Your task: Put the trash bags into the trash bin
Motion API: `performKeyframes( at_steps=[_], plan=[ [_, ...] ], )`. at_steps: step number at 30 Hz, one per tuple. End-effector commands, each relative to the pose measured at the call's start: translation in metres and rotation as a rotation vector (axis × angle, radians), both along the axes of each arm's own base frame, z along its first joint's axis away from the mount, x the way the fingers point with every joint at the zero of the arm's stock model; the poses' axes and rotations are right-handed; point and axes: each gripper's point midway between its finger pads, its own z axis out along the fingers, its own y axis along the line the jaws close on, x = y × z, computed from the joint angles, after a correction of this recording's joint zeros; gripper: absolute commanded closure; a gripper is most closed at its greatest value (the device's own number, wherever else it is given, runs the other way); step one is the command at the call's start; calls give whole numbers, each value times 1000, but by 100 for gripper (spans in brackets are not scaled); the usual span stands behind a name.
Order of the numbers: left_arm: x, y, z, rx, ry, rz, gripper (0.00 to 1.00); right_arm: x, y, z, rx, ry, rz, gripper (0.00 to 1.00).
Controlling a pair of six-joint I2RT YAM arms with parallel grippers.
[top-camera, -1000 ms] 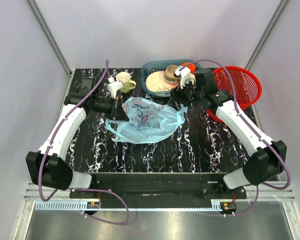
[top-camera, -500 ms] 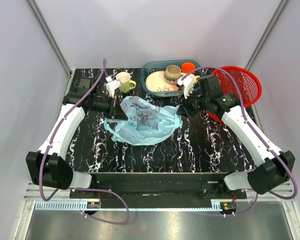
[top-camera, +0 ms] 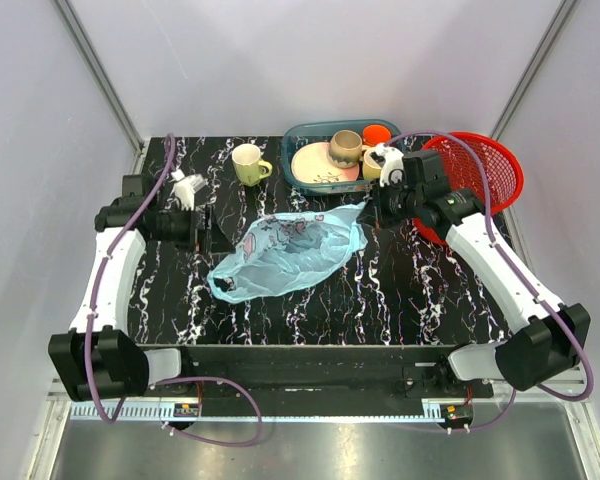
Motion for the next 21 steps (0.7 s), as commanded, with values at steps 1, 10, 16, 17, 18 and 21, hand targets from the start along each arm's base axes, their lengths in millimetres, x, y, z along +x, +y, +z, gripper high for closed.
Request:
performKeyframes(
  at_steps=[1,10,16,17,18,21],
  plan=[
    [-30,4,-12,35,-27,-75,2,9,-8,0,81,93,-207,100],
    [-43,3,-44,65,-138,-236,1,18,-5,7,193,180,-294,100],
    [-71,-10,-36,-37,-157,-459,1,26,-4,7,210,196,-306,100],
    [-67,-7,-38,-16,-157,-459,1,28,-3,8,216,196,-308,100],
    [-65,-4,-40,4,-161,-472,1,29,-3,7,218,200,-310,100],
    [-63,-3,-48,65,-200,-496,1,31,-1,7,231,211,-314,100]
  ],
)
